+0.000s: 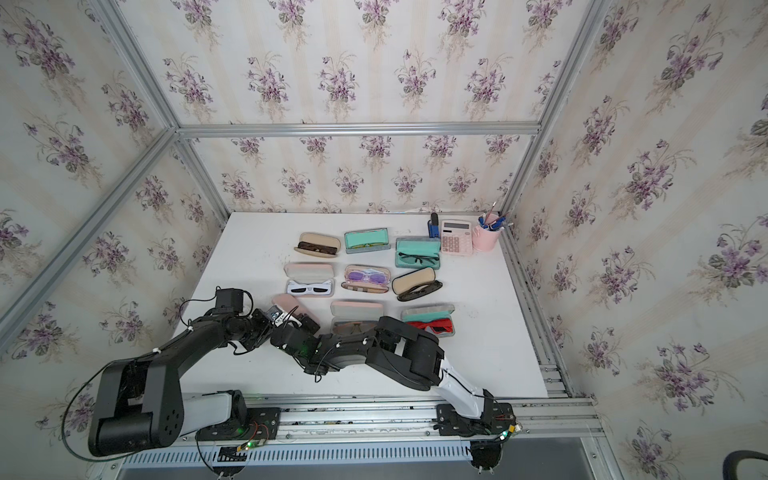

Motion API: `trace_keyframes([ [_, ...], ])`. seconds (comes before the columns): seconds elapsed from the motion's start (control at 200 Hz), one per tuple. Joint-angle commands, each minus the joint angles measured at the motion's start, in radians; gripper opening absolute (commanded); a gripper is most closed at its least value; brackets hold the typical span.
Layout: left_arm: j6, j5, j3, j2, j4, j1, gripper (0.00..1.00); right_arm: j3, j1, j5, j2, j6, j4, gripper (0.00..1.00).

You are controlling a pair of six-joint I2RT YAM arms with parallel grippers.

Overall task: Close the glasses case
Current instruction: Close the glasses case at the center of the board.

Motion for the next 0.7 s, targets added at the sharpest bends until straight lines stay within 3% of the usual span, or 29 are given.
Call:
trace_keyframes([
  [0.0, 0.017, -0.012, 0.001, -0.022, -0.047, 0.002, 0.22, -0.036, 0.009, -0.346, 0.066, 0.200, -0.417, 0.17],
  [0.285, 0.017, -0.012, 0.011, -0.008, -0.041, 0.005, 0.22, -0.044, 0.019, -0.341, 0.070, 0.208, -0.413, 0.27],
  [0.694, 0.022, -0.002, 0.005, -0.009, -0.024, 0.008, 0.21, -0.060, 0.020, -0.327, 0.042, 0.215, -0.400, 0.33],
])
